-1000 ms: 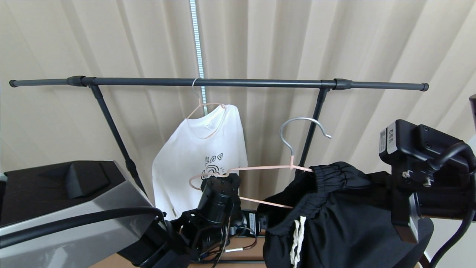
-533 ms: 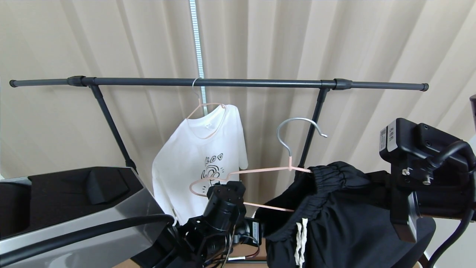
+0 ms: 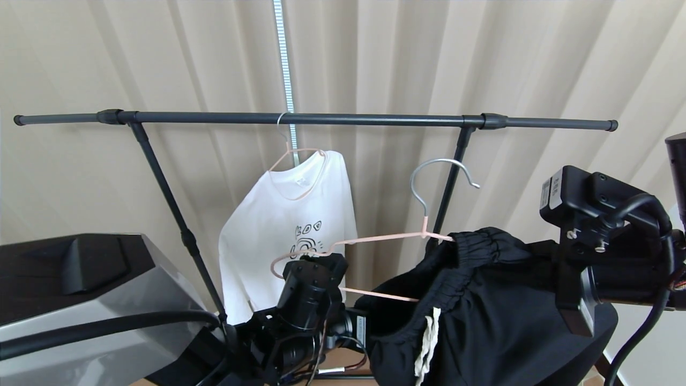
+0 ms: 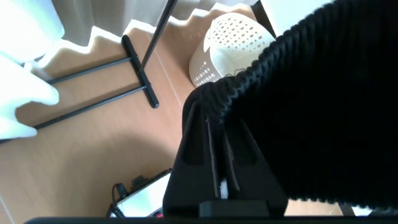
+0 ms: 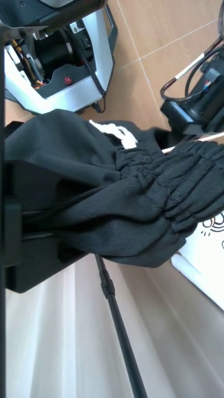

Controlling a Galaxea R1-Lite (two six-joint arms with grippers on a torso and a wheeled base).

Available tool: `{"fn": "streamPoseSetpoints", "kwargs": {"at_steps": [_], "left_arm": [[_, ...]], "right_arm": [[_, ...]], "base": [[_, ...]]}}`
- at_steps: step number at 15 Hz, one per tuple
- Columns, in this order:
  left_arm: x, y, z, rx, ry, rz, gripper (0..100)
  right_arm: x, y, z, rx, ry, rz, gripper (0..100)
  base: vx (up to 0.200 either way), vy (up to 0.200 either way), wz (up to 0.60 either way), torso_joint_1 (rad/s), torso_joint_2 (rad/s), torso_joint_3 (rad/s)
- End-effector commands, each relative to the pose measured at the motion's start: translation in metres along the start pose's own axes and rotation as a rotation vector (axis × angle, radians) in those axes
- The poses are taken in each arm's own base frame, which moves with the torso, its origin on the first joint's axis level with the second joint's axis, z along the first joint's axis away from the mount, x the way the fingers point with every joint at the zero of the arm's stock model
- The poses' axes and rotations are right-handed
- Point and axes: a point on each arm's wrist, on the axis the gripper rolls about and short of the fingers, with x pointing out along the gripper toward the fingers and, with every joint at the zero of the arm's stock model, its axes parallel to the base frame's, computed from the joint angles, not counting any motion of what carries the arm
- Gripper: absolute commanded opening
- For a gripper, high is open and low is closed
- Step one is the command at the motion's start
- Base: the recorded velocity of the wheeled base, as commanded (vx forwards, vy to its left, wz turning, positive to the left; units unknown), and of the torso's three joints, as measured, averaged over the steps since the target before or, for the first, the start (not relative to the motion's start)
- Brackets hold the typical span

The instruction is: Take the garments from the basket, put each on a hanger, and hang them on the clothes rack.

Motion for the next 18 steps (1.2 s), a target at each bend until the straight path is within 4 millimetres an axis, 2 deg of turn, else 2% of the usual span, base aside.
{"fn": "streamPoseSetpoints", "kwargs": {"at_steps": [1,6,10,18], "left_arm": [[-0.009,-0.003,0.004,0.015,-0.029,-0.017,0],[-0.020,-0.001,-0.010,0.147,-0.094,-0.046,0],[-0.030,0.003,-0.010,0.152,-0.121,-0.024,0],[-0.044,0.032,0.019,0.116,-0.233,0.110,0]], "right_arm": [[0.002,0.000,-0.001,0.001,0.007,0.004,0],[0.006,-0.004,-0.002,0.015,0.022,-0.003,0],[0.003,-0.011,-0.005,0.035,0.013,-0.009,0],[0.002,-0.012,-0.007,0.038,0.019,-0.016,0]], "base": [[0.000,0.000,0.00,0.000,0.00,0.000],[0.000,0.000,0.00,0.000,0.00,0.000],[0.000,0.000,0.00,0.000,0.00,0.000],[0.000,0.000,0.00,0.000,0.00,0.000]]}}
